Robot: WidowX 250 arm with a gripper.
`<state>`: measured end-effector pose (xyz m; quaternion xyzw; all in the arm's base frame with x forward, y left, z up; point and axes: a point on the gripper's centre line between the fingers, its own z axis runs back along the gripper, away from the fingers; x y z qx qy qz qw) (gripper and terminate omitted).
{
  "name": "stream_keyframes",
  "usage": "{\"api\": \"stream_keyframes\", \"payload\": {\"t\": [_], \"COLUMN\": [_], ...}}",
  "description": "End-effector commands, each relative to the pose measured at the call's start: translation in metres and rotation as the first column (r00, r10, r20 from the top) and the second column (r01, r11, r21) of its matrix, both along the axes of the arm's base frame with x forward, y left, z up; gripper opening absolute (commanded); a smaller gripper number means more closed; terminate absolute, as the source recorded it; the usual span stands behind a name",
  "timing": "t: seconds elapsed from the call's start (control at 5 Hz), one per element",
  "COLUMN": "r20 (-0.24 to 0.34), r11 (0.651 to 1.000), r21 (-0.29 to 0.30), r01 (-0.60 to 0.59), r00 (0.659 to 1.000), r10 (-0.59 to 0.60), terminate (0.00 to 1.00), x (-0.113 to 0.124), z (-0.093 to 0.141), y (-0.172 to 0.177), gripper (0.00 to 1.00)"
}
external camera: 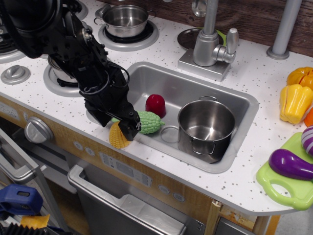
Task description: Put corn in pot which is in sink
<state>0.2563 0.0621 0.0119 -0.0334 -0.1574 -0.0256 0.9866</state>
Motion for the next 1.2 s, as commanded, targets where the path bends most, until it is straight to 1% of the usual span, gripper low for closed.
{"api": "stream_keyframes", "payload": {"t": [0.0, 0.2, 0.4, 0.6, 0.8, 1.0], "r20": [0.024, 0.036, 0.048, 0.054, 0.049, 0.075], "r11": [1.000, 0.999, 0.999, 0.997, 0.993, 0.990], "r21": [-0.005, -0.012, 0.007, 0.058, 0.077, 0.105], "r01": [-0.024, -0.039, -0.049, -0.056, -0.085, -0.097], "r00": [0.999, 0.999, 0.998, 0.997, 0.995, 0.993], "r10": [0.024, 0.039, 0.048, 0.053, 0.081, 0.089], "terminate": [0.00, 0.00, 0.00, 0.00, 0.00, 0.00], "x": [0.003, 0.002, 0.004, 0.013, 0.022, 0.037], "z": [0.000, -0.003, -0.001, 0.015, 0.033, 0.043], "y": [0.001, -0.002, -0.006, -0.011, -0.019, -0.028], "gripper": [0.00, 0.00, 0.00, 0.00, 0.00, 0.00]}}
